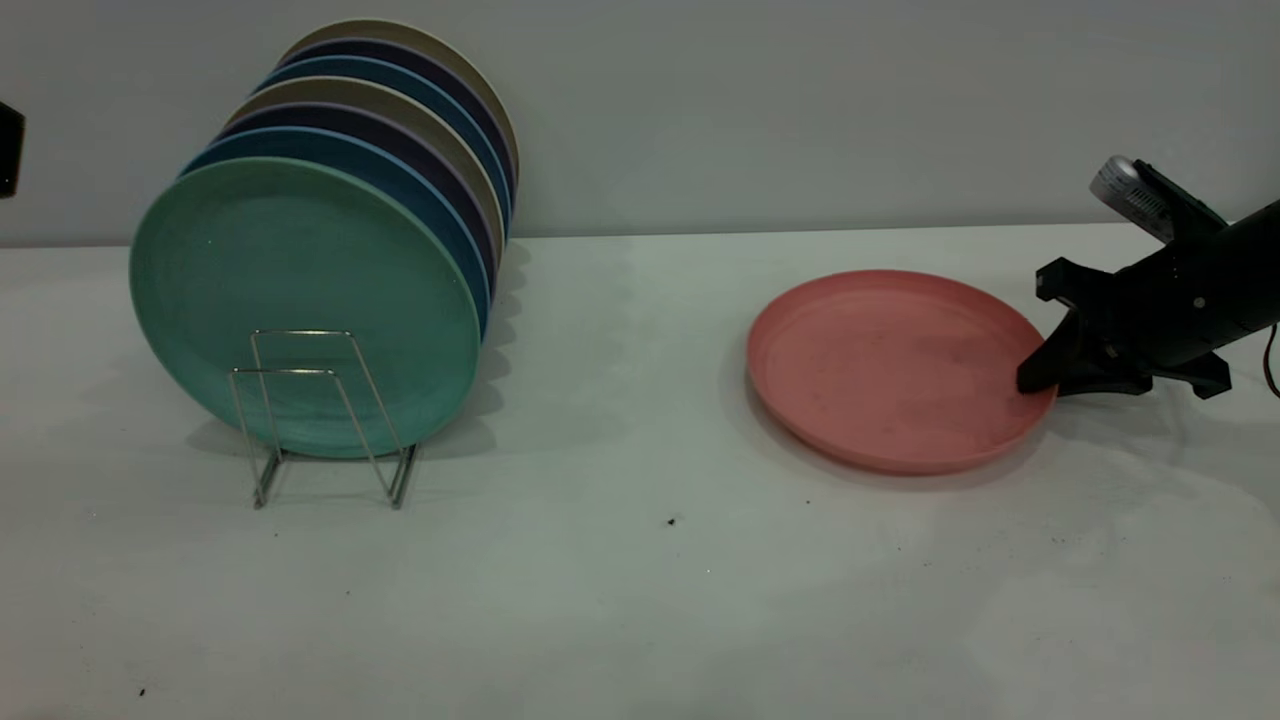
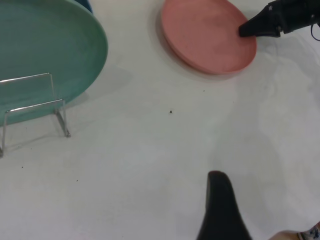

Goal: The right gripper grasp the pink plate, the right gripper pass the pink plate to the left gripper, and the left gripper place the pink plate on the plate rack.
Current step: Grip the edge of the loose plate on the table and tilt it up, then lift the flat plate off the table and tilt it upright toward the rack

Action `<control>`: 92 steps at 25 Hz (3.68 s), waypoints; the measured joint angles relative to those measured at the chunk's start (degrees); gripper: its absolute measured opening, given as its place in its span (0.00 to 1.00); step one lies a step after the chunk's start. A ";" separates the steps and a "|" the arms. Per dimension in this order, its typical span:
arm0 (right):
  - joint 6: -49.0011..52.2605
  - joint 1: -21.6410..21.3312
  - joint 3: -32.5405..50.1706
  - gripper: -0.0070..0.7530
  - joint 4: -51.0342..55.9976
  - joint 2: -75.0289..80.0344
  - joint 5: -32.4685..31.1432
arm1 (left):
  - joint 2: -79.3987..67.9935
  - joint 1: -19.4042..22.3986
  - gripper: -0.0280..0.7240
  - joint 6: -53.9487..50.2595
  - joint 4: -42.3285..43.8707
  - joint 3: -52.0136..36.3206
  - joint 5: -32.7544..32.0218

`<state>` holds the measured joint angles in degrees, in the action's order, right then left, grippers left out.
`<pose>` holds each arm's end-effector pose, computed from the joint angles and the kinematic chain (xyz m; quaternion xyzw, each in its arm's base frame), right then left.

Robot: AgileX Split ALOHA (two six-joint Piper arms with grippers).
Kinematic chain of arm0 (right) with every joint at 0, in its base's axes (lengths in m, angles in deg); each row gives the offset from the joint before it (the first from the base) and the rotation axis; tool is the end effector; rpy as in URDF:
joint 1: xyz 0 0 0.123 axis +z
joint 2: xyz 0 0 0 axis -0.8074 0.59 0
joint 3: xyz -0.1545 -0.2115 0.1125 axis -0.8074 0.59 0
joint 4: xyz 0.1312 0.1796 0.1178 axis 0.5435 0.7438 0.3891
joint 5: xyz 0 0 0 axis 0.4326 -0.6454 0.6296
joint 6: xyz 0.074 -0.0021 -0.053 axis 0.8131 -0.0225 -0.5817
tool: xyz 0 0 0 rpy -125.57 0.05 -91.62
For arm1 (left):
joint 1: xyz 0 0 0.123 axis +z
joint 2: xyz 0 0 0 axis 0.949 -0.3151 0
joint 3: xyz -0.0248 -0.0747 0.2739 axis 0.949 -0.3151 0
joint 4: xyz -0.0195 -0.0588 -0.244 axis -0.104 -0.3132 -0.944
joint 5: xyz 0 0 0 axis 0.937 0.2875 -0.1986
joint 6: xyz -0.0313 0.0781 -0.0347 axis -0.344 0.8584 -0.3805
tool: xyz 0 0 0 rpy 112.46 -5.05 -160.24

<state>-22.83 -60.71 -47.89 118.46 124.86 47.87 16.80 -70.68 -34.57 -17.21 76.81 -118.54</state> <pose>0.4455 -0.0084 0.0132 0.0865 0.9373 0.2561 0.2198 0.1562 -0.0407 0.2661 0.0999 0.8742 -0.2164 0.4231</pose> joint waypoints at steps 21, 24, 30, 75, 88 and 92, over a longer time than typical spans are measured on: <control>0.61 0.27 0.00 0.03 -11.60 -10.91 -21.98 | -27.29 0.00 0.72 20.15 -28.16 0.16 -2.23; 0.61 1.23 0.00 0.03 -10.27 -10.91 -23.54 | -33.41 0.00 0.72 26.71 -35.65 0.25 -3.91; 0.61 5.54 0.05 0.03 -10.10 -10.91 -23.91 | -43.95 0.00 0.72 35.48 -44.97 0.71 -8.44; 0.55 26.66 0.05 0.03 -2.80 -10.91 -30.42 | -48.01 0.00 0.56 32.30 -39.45 1.41 -7.99; -1.53 27.36 0.05 0.28 -1.62 -11.03 -32.14 | -48.08 0.19 0.21 32.75 -39.13 1.41 -7.79; -1.30 26.83 0.05 0.50 -1.45 -11.03 -32.68 | -48.08 0.19 0.21 32.80 -37.01 1.41 -5.94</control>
<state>-24.14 -33.88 -47.84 117.01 113.82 15.19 -31.28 -70.50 -1.76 -54.22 78.21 -124.48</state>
